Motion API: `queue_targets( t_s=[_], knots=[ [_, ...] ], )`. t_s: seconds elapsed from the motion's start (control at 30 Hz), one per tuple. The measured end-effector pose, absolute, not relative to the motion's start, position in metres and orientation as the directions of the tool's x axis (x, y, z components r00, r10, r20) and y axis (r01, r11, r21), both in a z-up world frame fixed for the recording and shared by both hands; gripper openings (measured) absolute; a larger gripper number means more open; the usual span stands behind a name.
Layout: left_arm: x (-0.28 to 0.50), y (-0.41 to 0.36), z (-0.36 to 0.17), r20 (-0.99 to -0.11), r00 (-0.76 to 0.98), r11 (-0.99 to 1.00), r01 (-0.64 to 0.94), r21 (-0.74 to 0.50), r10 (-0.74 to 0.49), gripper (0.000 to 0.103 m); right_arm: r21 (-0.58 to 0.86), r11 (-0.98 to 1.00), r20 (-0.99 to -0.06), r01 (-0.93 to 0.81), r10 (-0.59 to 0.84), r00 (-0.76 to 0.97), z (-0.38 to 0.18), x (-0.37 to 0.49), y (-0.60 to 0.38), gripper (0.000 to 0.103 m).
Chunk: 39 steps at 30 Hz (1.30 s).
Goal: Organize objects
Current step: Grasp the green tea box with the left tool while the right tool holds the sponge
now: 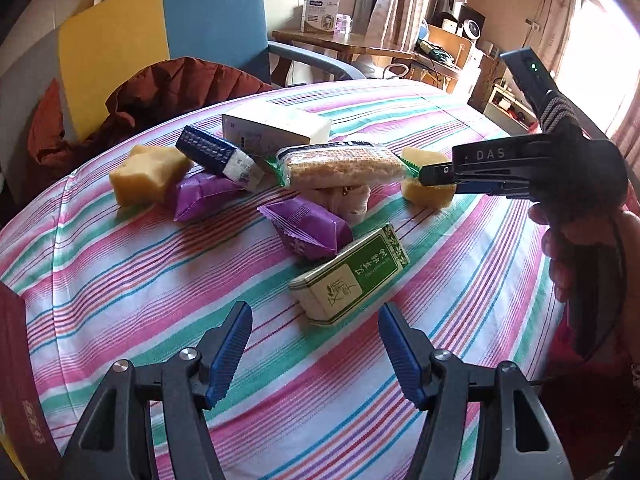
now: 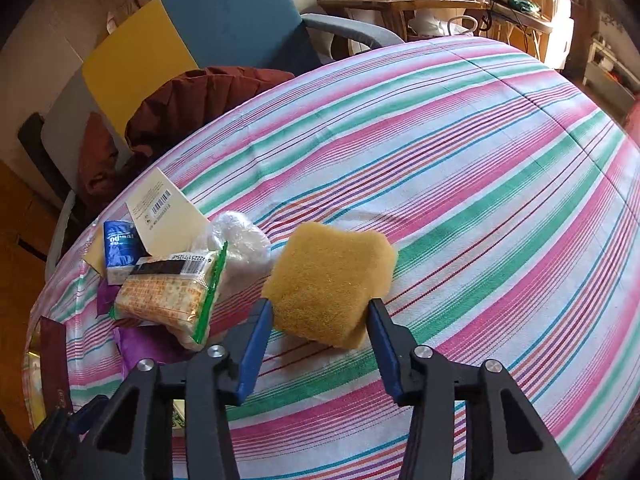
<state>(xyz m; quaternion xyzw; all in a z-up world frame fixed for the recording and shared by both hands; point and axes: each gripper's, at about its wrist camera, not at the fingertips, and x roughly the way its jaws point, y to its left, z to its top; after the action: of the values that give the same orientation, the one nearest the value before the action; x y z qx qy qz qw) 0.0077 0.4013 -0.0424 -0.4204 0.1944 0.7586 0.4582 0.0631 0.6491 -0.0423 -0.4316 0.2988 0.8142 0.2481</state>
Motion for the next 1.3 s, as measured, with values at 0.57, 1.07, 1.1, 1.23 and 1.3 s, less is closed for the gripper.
queue_targets(
  t_s=[0.57,1.07,1.1,1.23,1.3],
  knots=[
    [0.019,0.427,-0.064,-0.805,-0.186,-0.400,-0.914,-0.069,0.564,0.045,0.332,-0.662,-0.832,-0.672,0.131,-0.540,-0.037,0.067,0.653,0.064],
    [0.035,0.399,-0.057,-0.776,-0.187,-0.439,-0.890,-0.126,0.602,0.048,0.306,-0.649,-0.857,-0.697,0.130,-0.498,-0.054,0.037,0.662,0.082],
    [0.034,0.405,-0.056,-0.780,-0.200,-0.440,-0.892,-0.106,0.593,0.049,0.305,-0.648,-0.863,-0.697,0.121,-0.490,-0.057,0.035,0.662,0.083],
    [0.026,0.428,-0.061,-0.810,-0.204,-0.432,-0.899,-0.068,0.551,0.055,0.209,-0.709,-0.882,-0.673,0.161,-0.443,-0.057,0.030,0.653,0.066],
    [0.024,0.434,-0.065,-0.817,-0.189,-0.425,-0.902,-0.075,0.545,0.055,0.229,-0.697,-0.880,-0.680,0.150,-0.451,-0.056,0.035,0.654,0.061]
  ],
)
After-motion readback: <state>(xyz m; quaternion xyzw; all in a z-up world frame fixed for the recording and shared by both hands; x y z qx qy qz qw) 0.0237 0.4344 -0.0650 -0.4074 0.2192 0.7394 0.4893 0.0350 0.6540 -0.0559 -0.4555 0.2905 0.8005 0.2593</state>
